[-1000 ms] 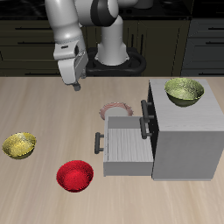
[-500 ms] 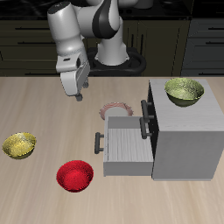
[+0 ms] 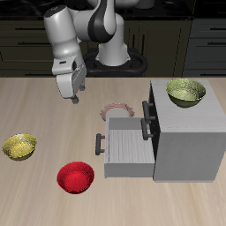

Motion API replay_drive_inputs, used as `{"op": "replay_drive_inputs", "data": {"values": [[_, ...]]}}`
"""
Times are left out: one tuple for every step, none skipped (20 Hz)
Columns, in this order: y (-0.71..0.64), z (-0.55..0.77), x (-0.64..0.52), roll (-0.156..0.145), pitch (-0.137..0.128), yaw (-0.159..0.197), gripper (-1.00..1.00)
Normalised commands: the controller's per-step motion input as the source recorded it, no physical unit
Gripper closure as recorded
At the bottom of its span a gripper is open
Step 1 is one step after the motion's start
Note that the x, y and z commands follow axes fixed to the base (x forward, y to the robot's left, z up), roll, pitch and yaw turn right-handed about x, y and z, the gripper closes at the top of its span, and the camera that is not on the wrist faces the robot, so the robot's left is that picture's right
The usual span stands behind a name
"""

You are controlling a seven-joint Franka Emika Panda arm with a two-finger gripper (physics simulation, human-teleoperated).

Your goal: Close the bottom drawer of the white cabinet and place the green bowl on the plate

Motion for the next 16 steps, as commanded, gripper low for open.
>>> {"op": "replay_drive_inputs", "data": {"values": [[-0.13, -0.08, 0.01, -0.013, -0.004, -0.018, -1.0], [-0.1, -0.11, 0.03, -0.002, -0.026, 0.006, -1.0], [-0.03, -0.15, 0.01, -0.013, -0.015, 0.035, -1.0], [0.05, -0.4, 0.09, 0.024, -0.037, 0.146, -1.0], [0.07, -0.18, 0.06, 0.015, -0.011, 0.051, -1.0], [0.04, -0.09, 0.09, 0.026, -0.05, 0.017, -1.0], [0.05, -0.15, 0.09, 0.028, -0.028, 0.083, -1.0], [0.08, -0.1, 0.07, 0.024, -0.029, 0.119, -1.0], [0.08, -0.05, 0.06, 0.029, -0.034, 0.029, -1.0], [0.09, -0.09, 0.07, 0.039, 0.02, -0.011, -1.0], [0.04, -0.07, 0.08, 0.032, -0.004, 0.021, -1.0], [0.08, -0.1, 0.07, 0.03, -0.006, 0.071, -1.0], [0.06, -0.08, 0.09, 0.02, -0.012, 0.052, -1.0], [0.09, -0.09, 0.08, 0.034, -0.021, 0.032, -1.0], [0.35, -0.37, 0.09, 0.065, 0.036, 0.067, -1.0], [0.08, -0.17, 0.1, 0.025, -0.012, 0.057, -1.0]]}}
